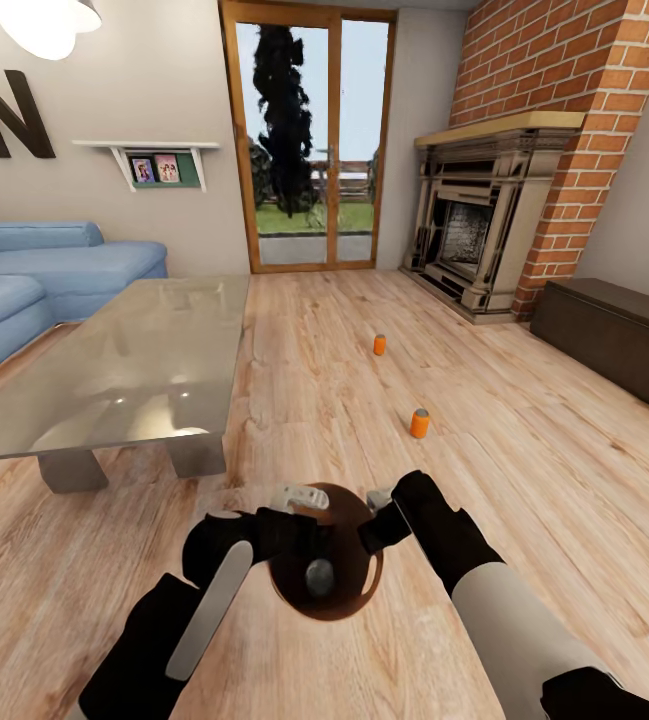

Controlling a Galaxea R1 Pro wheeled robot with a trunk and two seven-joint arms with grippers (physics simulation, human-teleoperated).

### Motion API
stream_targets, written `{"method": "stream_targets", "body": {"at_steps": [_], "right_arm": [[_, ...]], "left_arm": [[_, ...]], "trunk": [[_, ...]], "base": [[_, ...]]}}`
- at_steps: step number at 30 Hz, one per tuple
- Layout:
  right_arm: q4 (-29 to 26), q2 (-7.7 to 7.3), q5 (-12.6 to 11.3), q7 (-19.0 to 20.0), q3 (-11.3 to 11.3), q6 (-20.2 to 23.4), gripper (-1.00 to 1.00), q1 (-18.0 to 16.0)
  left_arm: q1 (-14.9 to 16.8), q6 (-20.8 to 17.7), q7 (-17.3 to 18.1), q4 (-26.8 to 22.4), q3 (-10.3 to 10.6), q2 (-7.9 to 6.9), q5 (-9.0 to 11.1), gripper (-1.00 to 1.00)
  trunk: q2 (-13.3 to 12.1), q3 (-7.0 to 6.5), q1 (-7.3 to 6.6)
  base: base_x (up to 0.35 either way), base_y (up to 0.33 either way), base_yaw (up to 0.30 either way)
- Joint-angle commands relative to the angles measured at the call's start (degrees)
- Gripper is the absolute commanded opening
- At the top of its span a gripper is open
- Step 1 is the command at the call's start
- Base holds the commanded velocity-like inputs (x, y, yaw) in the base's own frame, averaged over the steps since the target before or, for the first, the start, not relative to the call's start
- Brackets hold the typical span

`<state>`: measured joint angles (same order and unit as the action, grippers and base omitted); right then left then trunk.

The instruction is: Put the three can of soda from the living room inside the tash can in the kitchen.

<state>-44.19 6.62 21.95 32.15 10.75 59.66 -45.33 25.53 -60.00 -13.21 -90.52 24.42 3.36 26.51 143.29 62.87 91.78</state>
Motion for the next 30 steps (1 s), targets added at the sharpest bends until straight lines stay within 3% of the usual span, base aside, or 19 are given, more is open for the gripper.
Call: {"method": "stream_targets", "body": {"at_steps": [1, 7, 13, 22, 25, 26, 30], "right_arm": [[0.0, 0.01, -1.6, 0.0, 0.0, 0.3, -1.0, 0.0], [0.1, -0.02, -1.6, 0.0, 0.0, 0.3, -1.0, 0.0], [0.2, -0.03, -1.6, 0.0, 0.0, 0.3, -1.0, 0.0], [0.2, -0.03, -1.6, 0.0, -0.1, 0.3, -1.0, 0.0], [0.2, -0.05, -1.6, 0.0, -0.1, 0.3, -1.0, 0.0], [0.2, -0.07, -1.6, 0.0, -0.1, 0.3, -1.0, 0.0], [0.2, -0.13, -1.6, 0.0, -0.1, 0.3, -1.0, 0.0]], "left_arm": [[-0.1, 0.0, 0.1, -0.1, 0.0, 0.0, 0.0, 1.0], [-0.3, 0.0, 1.4, -0.6, -0.2, -0.02, 0.0, 1.0], [-0.3, 1.5, 6.4, -0.7, -0.4, -0.25, 0.0, 1.0], [-0.3, 2.5, 14.8, -0.7, -1.4, -4.2, 0.2, 1.0], [-0.3, 3.2, 17.9, -0.7, -5.6, -6.03, 0.2, 1.0], [-0.3, 3.4, 19.3, -0.7, -8.3, -6.77, 0.3, 1.0], [-0.4, 3.6, 22.6, -0.7, -13.2, -9.1, 0.3, 1.0]], "trunk": [[0.0, -0.01, -0.01], [0.0, -0.01, -0.01], [0.0, -0.01, -0.01], [0.0, -0.01, -0.01], [0.0, -0.01, -0.01], [0.0, -0.01, -0.01], [0.0, -0.01, -0.01]], "base": [[0.0, 0.0, 0.0], [0.0, 0.0, 0.0], [0.0, 0.0, 0.0], [0.0, 0.0, 0.0], [0.0, 0.0, 0.0], [0.0, 0.0, 0.0], [0.0, 0.0, 0.0]]}}
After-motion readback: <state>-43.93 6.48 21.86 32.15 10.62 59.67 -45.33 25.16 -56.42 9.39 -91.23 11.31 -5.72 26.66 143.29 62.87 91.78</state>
